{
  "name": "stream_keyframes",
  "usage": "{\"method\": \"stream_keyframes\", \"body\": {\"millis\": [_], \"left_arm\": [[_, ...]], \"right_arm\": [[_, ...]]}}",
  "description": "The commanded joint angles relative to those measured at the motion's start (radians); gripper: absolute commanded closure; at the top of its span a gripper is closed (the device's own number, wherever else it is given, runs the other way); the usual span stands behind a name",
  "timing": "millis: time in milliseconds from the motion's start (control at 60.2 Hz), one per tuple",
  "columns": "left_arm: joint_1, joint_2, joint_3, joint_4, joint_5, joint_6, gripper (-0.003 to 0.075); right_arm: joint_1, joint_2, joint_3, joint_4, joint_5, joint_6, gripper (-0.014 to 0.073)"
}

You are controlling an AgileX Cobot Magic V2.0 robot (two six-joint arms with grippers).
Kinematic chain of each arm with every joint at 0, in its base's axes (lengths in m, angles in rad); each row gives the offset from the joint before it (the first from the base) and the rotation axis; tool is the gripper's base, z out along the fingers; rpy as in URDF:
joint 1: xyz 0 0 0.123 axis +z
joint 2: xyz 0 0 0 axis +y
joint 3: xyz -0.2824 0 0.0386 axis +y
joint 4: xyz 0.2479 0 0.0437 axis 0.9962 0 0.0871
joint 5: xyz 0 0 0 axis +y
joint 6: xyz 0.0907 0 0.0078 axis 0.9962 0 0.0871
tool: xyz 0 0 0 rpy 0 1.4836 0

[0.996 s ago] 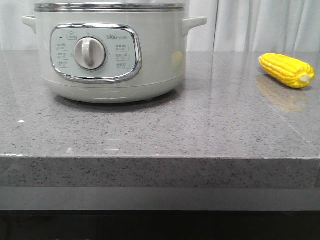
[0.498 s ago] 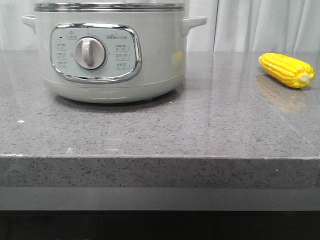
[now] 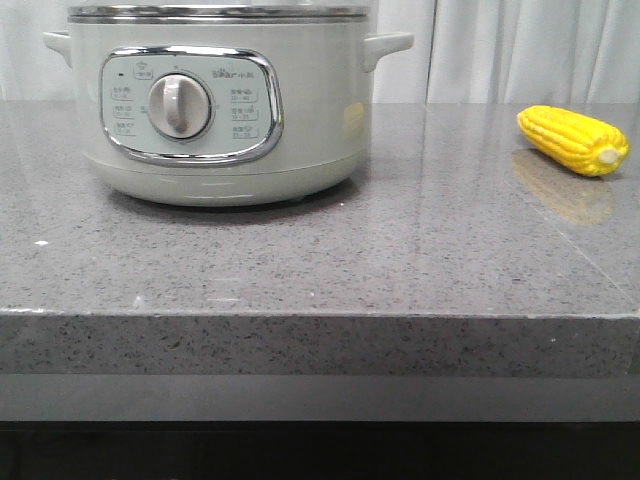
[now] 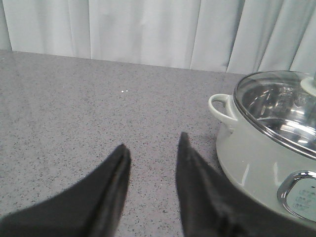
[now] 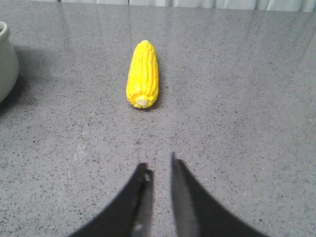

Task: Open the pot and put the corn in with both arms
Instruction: 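Reach the left gripper to the glass lid knob and grasp it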

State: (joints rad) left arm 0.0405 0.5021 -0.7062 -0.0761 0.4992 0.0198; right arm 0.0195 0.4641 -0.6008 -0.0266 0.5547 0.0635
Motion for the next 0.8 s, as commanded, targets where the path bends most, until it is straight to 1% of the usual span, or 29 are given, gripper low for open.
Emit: {"method": "stream_keyframes", "body": {"millis": [0,50,116,398,631,780], "left_arm": [[-0.009,0.020,-0.032,-0.014,-0.092,0.003,0.0244],[-0.017,0.028,-0.032,-0.030,-0.097,0.003,0.0211],[-0.047,0.043,-0.032,-0.052,-0.122,0.003,0.0208],[-0.250,0.194,-0.094,-0.074,-0.246,0.003,0.0208],[-0.449,0.390,-0.198,-0.074,-0.337,0.003,0.0208],[-0.538,0.553,-0.298,-0.074,-0.406,0.003,0.0208]], "right_arm": [[-0.006,0.013,-0.027,-0.015,-0.068,-0.012,0.0167],[-0.006,0.013,-0.027,-0.015,-0.069,-0.012,0.0090],[-0.006,0.013,-0.027,-0.015,-0.072,-0.012,0.0039],[-0.006,0.013,-0.027,-0.011,-0.073,-0.011,0.0044],[-0.006,0.013,-0.027,-0.011,-0.073,-0.011,0.0044],[-0.006,0.013,-0.027,-0.010,-0.073,-0.011,0.0044]]}}
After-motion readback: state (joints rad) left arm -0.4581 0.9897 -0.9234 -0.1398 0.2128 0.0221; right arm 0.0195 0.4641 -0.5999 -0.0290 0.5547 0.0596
